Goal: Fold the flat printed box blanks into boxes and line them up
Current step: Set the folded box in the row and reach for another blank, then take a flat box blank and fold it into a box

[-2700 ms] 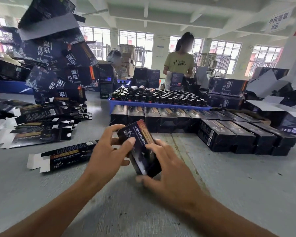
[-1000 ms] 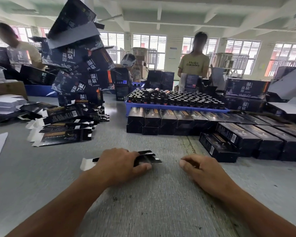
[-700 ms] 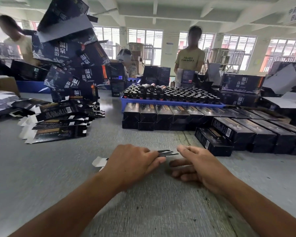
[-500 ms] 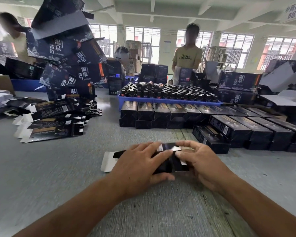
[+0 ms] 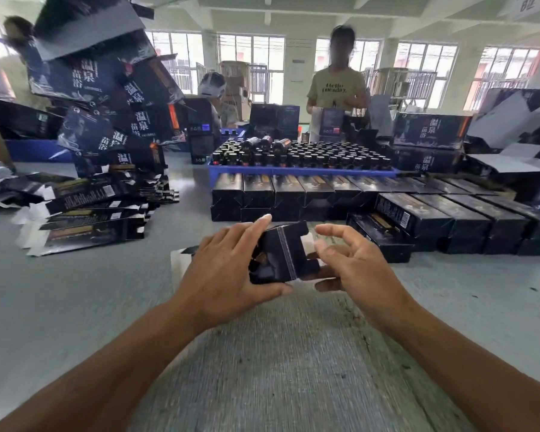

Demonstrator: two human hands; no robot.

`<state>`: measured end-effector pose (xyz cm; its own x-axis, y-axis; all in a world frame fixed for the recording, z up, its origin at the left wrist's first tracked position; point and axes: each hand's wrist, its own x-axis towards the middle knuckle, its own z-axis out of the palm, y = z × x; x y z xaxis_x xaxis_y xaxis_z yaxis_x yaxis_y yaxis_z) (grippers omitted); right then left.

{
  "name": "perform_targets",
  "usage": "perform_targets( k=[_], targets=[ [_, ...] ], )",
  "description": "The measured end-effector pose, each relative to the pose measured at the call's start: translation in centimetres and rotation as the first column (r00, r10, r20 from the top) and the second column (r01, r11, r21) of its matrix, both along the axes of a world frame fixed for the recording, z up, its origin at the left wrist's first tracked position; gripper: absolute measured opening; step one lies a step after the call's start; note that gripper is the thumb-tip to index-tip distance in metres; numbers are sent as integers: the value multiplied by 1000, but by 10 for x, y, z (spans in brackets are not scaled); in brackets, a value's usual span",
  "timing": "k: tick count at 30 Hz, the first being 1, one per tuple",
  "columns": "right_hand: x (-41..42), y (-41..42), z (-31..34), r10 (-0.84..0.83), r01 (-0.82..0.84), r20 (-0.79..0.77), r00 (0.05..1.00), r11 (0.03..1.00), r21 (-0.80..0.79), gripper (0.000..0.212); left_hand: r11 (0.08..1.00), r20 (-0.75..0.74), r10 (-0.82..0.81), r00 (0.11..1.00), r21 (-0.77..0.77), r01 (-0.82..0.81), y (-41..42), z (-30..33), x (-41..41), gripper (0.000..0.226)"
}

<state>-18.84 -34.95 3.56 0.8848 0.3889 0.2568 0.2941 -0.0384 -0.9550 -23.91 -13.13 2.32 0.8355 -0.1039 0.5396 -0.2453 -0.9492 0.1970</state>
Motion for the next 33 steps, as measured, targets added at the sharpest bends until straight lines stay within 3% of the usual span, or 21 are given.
perform_targets(
  k=[3, 8, 17, 24, 33],
  targets=[
    [-2, 2, 0, -66, 69, 98, 993, 997, -24, 8, 1000, 23, 0, 1000, 20, 0, 3, 3, -2, 101],
    [-7, 4, 0, -71, 117, 299, 951, 984, -138, 17, 995, 31, -87, 996, 46, 85, -1, 4, -6, 90],
    [-7, 1, 1, -37, 92, 325, 945, 983, -156, 36, 988, 168, -147, 975, 79, 136, -5, 7, -10, 91],
    [-6, 1, 0, -64, 164, 443, 894, 968, -191, 47, 943, 253, -202, 946, 310, 118, -5, 9, -10, 69],
    [-11, 4, -2, -66, 280, 594, 802, 919, -275, 54, 967, 224, -166, 960, 226, 114, -2, 7, -10, 72]
  ],
)
